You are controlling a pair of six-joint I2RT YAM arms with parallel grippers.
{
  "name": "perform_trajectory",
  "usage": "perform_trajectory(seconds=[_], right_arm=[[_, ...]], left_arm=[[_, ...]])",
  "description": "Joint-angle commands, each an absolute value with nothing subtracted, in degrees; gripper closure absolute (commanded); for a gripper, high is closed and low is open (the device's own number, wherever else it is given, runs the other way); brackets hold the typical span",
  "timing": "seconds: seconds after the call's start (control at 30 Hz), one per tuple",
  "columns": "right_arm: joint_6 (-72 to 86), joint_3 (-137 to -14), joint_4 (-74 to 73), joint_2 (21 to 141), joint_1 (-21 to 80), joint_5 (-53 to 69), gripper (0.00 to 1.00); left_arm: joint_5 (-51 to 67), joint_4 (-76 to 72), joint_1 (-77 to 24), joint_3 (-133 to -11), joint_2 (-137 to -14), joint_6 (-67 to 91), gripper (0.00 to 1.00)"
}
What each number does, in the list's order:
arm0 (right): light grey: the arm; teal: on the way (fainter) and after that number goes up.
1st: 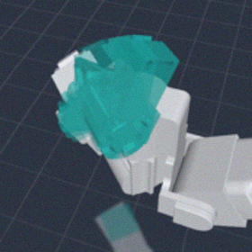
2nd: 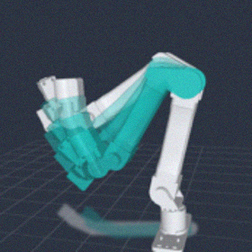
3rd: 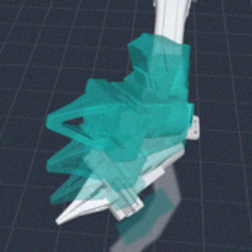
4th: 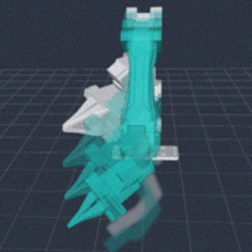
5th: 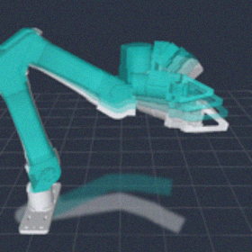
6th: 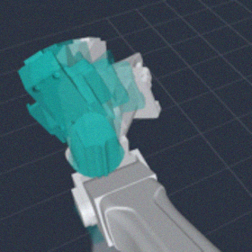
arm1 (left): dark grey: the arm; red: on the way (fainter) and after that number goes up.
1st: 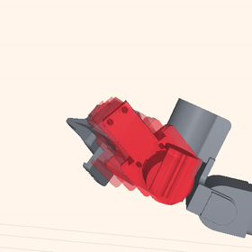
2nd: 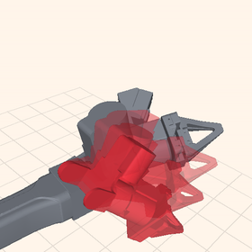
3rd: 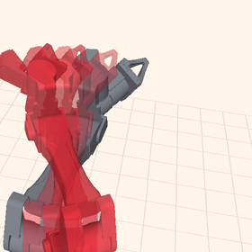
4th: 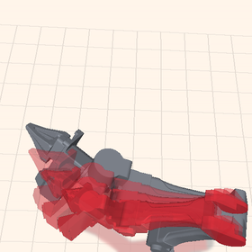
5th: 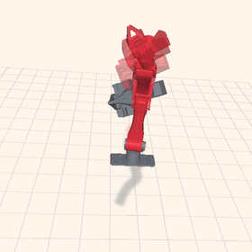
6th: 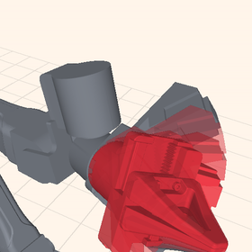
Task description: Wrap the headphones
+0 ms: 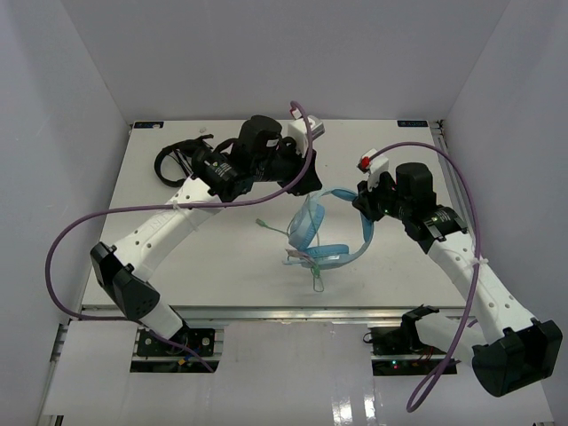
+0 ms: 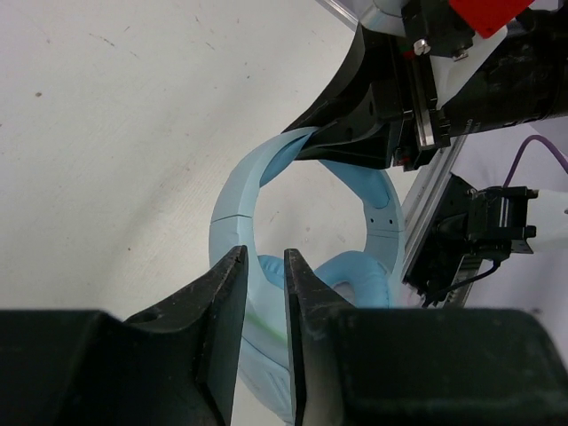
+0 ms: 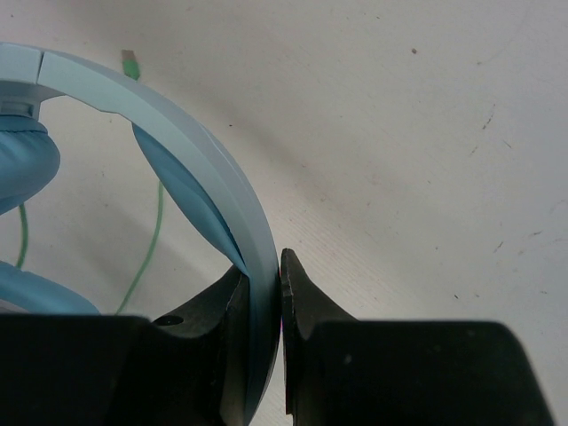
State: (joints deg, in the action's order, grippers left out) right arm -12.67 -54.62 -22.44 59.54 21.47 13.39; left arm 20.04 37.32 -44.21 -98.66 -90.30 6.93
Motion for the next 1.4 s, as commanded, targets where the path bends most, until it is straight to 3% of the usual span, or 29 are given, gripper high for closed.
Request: perform_trajectory(seconds=[0.0, 0.3, 0.5, 0.67, 0.9, 1.17, 1.37], right_arm=[[-6.48, -55.61, -17.58, 60.12, 21.92, 13.01, 0.92], [1.19, -58.47, -17.59, 65.13, 21.06, 17.07, 0.92], [3.25, -58.27, -17.58, 66.27, 18.81, 21.0, 0.92], [3.73, -57.99, -17.6, 66.29, 17.59, 21.24, 0.92], [5.05, -57.83, -17.67, 66.6, 14.87, 23.03, 0.92], [4.75, -57.22, -17.31, 65.92, 13.19, 22.59, 0.92], [4.32, -56.01, -16.28, 64.79, 13.18, 21.73, 0.92]], left_arm=[[21.74, 38.62, -43.9, -101.56, -91.13, 7.81, 0.59], [21.37, 38.42, -43.87, -103.02, -92.64, 9.85, 0.55], [9.35, 38.93, -43.86, -105.02, -89.13, 11.07, 0.37], [-0.79, 38.94, -43.36, -100.26, -80.41, 15.7, 0.31], [-10.53, 41.64, -42.99, -80.86, -56.75, 39.36, 0.31], [-9.67, 43.68, -42.98, -56.67, -34.91, 82.12, 0.37], [-4.12, 41.0, -42.98, -45.89, -36.41, 97.99, 0.35]])
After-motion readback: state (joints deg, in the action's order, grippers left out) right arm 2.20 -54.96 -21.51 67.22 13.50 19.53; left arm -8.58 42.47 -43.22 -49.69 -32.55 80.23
